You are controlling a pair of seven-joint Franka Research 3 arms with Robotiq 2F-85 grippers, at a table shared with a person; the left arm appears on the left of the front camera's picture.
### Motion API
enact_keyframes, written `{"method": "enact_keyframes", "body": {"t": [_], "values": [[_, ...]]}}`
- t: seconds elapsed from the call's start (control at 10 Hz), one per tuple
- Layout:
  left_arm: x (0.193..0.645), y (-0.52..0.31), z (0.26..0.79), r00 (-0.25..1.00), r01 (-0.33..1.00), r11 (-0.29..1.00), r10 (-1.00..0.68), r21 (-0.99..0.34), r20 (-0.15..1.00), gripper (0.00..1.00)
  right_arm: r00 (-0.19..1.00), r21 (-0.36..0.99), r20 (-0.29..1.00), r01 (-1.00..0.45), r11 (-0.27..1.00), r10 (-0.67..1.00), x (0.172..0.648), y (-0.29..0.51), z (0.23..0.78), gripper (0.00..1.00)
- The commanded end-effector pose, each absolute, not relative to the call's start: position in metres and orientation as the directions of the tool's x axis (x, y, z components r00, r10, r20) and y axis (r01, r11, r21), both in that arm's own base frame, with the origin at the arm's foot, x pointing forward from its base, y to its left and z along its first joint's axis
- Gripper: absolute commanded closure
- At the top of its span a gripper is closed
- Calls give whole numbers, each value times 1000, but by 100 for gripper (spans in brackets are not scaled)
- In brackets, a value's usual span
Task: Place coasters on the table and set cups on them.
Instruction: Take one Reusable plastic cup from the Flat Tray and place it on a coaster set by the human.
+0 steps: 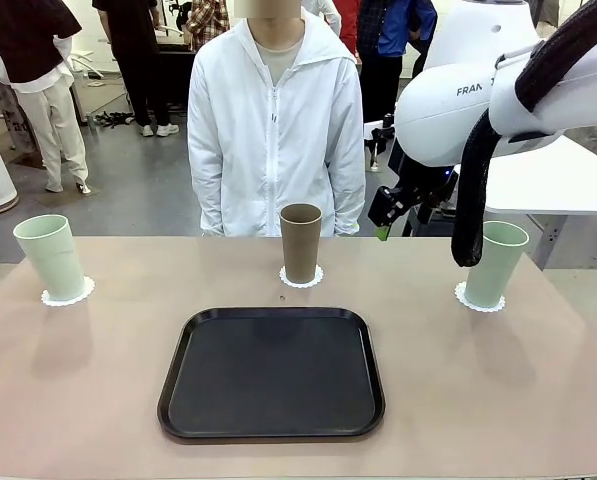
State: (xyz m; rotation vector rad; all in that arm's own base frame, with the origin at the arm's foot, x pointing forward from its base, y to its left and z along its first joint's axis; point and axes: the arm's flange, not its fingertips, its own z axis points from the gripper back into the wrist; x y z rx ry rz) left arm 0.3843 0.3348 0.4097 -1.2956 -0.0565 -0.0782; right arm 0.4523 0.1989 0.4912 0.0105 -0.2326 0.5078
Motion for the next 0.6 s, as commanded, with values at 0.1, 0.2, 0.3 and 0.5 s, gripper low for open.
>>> {"method": "enact_keyframes", "body": {"t": [0.1,0.2,0.3,0.5], "values": [[383,335,412,996,85,275,-25,-958,81,0,836,-55,262,-487,872,483,451,202,493,0],[383,335,412,996,85,275,-25,-958,81,0,836,-55,262,-487,872,483,451,202,493,0],[383,335,412,996,85,275,-25,-958,81,0,836,-55,262,-487,872,483,451,202,493,0],[383,335,412,996,85,275,-25,-958,81,0,836,-55,262,-487,872,483,451,202,493,0]]}}
